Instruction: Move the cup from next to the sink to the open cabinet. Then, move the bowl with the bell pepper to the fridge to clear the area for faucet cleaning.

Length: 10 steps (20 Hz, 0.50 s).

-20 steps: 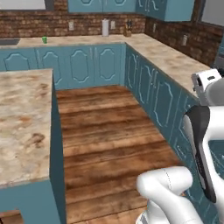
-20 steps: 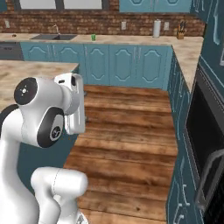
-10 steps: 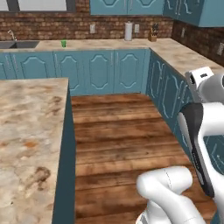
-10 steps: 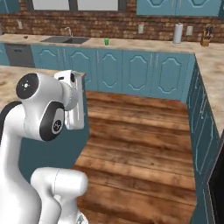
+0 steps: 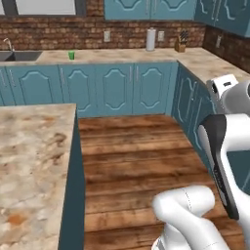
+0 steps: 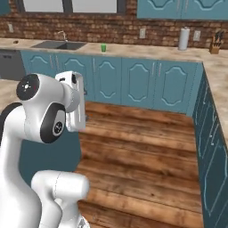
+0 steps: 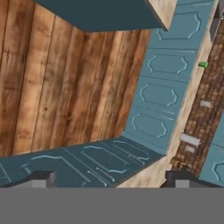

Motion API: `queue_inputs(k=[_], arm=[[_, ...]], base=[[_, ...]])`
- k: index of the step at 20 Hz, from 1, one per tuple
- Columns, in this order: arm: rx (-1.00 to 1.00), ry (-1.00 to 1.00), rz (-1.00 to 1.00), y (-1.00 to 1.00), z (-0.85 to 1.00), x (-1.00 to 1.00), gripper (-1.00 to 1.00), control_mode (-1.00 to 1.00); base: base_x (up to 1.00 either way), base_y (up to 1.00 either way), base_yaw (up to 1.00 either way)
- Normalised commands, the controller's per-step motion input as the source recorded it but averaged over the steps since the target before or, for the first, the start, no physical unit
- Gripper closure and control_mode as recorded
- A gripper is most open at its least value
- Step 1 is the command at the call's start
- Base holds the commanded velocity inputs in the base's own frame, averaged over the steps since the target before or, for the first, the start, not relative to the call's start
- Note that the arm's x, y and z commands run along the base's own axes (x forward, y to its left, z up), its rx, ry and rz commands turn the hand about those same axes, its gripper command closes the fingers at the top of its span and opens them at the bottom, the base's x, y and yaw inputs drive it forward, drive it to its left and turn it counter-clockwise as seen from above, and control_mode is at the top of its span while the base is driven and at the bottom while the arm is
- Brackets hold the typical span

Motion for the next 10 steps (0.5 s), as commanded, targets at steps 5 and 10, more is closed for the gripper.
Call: queue_inputs(k=[5, 10], arm=[[0.0, 0.0, 0.0, 0.0, 0.0, 0.0, -1.0, 1.0], [0.0, 0.0, 0.0, 0.0, 0.0, 0.0, -1.0, 1.0]], base=[[1.0, -0.19, 0.03], [1.0, -0.23, 0.01]])
